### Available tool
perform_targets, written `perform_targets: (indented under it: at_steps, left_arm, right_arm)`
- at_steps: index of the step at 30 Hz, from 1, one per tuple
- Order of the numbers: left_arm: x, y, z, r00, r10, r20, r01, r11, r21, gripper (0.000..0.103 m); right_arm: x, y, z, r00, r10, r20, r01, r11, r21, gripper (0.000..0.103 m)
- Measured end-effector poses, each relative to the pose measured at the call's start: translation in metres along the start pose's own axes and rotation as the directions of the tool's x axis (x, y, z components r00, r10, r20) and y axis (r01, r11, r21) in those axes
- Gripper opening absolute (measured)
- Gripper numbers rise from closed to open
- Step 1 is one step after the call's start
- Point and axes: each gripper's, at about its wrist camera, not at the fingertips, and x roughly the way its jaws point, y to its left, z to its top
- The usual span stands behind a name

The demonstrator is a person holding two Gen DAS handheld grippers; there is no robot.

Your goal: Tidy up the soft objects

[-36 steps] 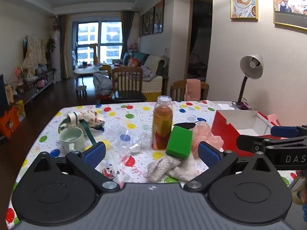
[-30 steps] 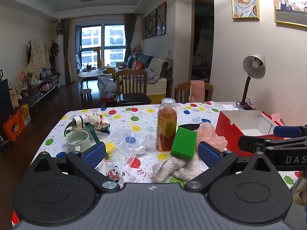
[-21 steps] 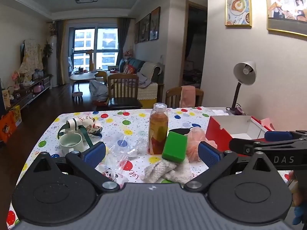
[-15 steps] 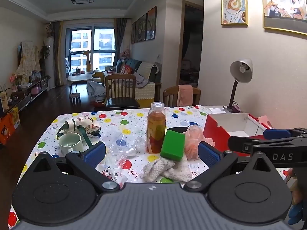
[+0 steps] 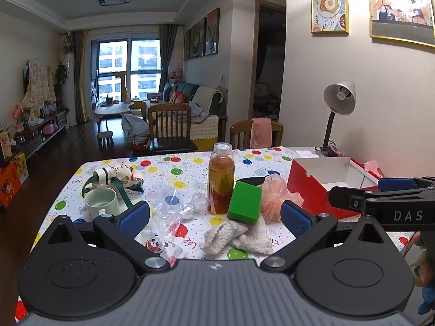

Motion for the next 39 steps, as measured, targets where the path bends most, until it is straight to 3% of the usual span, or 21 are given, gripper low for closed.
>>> perform_targets:
  at_steps: [39]
  left_arm:
    - [-0.007,-0.004,0.002,0.999,0.029,0.014,-0.029,0.999,-0.022,0.103]
  right_arm:
    - [-0.012,0.001,0.001,0.999,0.029,0.027,-0.028,0.999,-0.032,0.103]
